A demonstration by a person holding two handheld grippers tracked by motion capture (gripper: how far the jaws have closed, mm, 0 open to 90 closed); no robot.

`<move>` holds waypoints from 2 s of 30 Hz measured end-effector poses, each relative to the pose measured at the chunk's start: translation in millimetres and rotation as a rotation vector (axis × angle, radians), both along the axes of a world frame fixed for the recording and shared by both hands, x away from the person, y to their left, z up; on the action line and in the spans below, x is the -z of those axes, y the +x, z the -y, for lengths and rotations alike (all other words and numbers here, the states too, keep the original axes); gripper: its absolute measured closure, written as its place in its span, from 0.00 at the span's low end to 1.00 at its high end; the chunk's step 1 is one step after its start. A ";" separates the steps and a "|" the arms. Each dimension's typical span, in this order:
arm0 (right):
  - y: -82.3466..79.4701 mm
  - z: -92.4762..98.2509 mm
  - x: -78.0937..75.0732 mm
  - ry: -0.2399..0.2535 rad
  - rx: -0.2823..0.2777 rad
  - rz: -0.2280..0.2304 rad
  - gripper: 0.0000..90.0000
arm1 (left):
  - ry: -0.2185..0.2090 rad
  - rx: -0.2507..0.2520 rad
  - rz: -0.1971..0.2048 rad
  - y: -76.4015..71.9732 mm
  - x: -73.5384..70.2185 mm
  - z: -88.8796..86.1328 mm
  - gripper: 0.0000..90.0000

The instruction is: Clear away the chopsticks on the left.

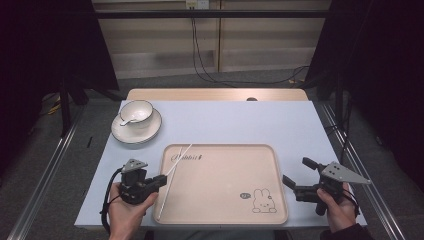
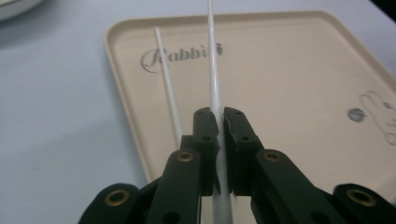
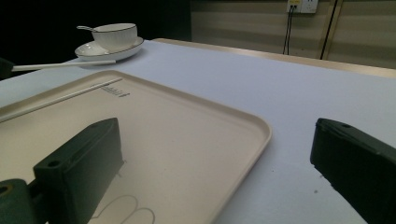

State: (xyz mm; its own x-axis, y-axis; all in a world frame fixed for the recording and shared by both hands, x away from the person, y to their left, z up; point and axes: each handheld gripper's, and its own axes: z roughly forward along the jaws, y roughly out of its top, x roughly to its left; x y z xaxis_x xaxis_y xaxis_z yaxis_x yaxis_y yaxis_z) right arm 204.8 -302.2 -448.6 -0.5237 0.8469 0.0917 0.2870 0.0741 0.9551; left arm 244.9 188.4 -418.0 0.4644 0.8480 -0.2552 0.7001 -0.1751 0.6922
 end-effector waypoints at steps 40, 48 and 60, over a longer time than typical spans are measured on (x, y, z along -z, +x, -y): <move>0.2 0.6 0.4 -0.013 -0.007 -0.016 0.03 | 0.014 -0.013 -0.142 27.2 47.7 30.0 0.90; 0.1 0.5 0.1 -0.012 -0.010 -0.014 0.03 | -0.015 0.074 -0.073 25.9 42.4 27.9 0.71; -0.5 1.6 -0.7 -0.011 -0.007 -0.005 0.03 | -0.066 0.213 0.144 15.3 16.0 16.4 0.16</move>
State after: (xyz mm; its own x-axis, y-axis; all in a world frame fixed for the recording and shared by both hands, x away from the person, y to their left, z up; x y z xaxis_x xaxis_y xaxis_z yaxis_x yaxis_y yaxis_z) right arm 204.3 -303.8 -447.9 -0.5294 0.8442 0.0846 0.2909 0.0869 0.9528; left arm 260.2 172.0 -434.0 0.6662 0.7111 -0.2248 0.5459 -0.2596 0.7966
